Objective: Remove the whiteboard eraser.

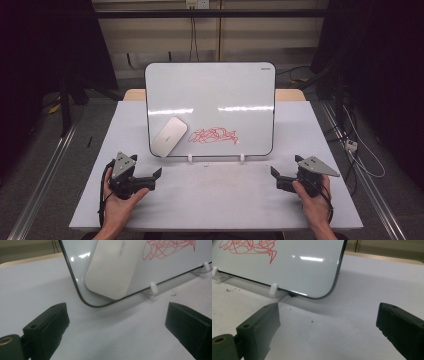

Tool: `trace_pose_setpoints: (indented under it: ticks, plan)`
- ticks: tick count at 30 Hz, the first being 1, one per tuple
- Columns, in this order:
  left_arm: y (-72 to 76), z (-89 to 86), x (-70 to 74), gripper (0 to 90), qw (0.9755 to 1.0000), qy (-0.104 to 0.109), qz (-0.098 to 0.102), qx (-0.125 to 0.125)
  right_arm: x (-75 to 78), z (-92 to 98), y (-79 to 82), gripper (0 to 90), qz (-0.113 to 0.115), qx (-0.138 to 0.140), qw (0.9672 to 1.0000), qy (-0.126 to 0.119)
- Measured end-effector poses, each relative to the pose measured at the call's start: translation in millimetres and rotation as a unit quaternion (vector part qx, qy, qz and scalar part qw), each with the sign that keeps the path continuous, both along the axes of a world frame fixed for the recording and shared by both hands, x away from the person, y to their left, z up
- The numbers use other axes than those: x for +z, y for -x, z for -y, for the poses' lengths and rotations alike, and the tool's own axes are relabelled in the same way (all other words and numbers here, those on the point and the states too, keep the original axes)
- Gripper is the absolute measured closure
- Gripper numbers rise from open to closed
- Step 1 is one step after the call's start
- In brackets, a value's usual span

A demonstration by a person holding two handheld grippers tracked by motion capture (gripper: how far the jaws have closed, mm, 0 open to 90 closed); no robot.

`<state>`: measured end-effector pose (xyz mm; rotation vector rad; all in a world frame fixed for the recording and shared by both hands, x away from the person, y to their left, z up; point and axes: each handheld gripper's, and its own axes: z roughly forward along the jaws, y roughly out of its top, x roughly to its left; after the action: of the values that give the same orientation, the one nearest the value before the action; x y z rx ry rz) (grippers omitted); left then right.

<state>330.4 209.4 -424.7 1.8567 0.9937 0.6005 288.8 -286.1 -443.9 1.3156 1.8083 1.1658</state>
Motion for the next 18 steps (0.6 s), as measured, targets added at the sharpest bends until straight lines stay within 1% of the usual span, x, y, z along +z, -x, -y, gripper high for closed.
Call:
trace_pose_setpoints:
  ticks: [2, 3, 5, 6, 7, 8, 11, 12, 13, 15, 16, 17, 18]
  plan:
    - [-0.2, 0.4, 0.5, 5.7, 1.0, -0.002, 0.001, -0.001, -0.1, 0.4, 0.0, 5.3, -0.003, 0.001, 1.0, -0.002]
    - [-0.7, -0.1, 0.7, 5.9, 1.0, 0.003, -0.002, -0.003, -0.1, 0.5, 0.0, 5.4, -0.003, 0.001, 1.0, -0.002]
    - [-1.9, -0.4, 0.1, 5.5, 1.0, 0.003, -0.005, -0.002, 0.1, 0.7, 0.0, 5.6, -0.001, -0.002, 1.0, -0.002]
    - [-3.1, -1.1, -0.2, 5.8, 0.9999, 0.005, -0.013, 0.0, 0.1, 1.4, -0.1, 5.6, -0.001, 0.001, 1.0, -0.004]
    - [-3.6, -1.1, 0.1, 5.8, 0.9998, 0.006, -0.017, 0.001, 0.1, 1.5, 0.1, 5.5, -0.002, 0.001, 1.0, -0.003]
    - [-4.5, -1.2, 0.3, 6.6, 0.9998, 0.007, -0.019, 0.004, 0.1, 1.4, 0.3, 5.5, -0.002, 0.001, 1.0, -0.004]
    - [-5.6, -1.5, 1.4, 7.9, 0.9997, 0.008, -0.023, 0.0, 0.0, 0.5, 0.1, 5.5, -0.004, 0.005, 1.0, -0.006]
    - [-5.9, -1.4, 1.8, 7.9, 0.9997, 0.007, -0.022, 0.003, 0.0, 0.5, 0.1, 5.5, -0.004, 0.005, 1.0, -0.006]
    - [-6.3, -1.4, 2.6, 7.8, 0.9998, 0.003, -0.022, 0.001, 0.1, 0.1, 0.0, 5.4, -0.004, 0.007, 1.0, -0.005]
    - [-7.3, -1.1, 4.1, 7.2, 0.9996, 0.003, -0.027, -0.003, -0.2, -1.1, -0.5, 5.4, -0.005, 0.012, 0.9999, -0.006]
    - [-7.8, -0.9, 5.0, 7.2, 0.9996, 0.003, -0.027, -0.01, -0.2, -1.1, -0.5, 5.4, -0.005, 0.012, 0.9999, -0.006]
    - [-8.1, -0.2, 6.1, 6.9, 0.9996, -0.002, -0.027, -0.013, -0.4, -1.7, -0.8, 5.3, -0.006, 0.015, 0.9999, -0.005]
    - [-8.0, 0.0, 7.3, 5.3, 0.9994, -0.002, -0.026, -0.023, -0.6, -1.7, -1.0, 5.3, -0.007, 0.016, 0.9998, -0.006]
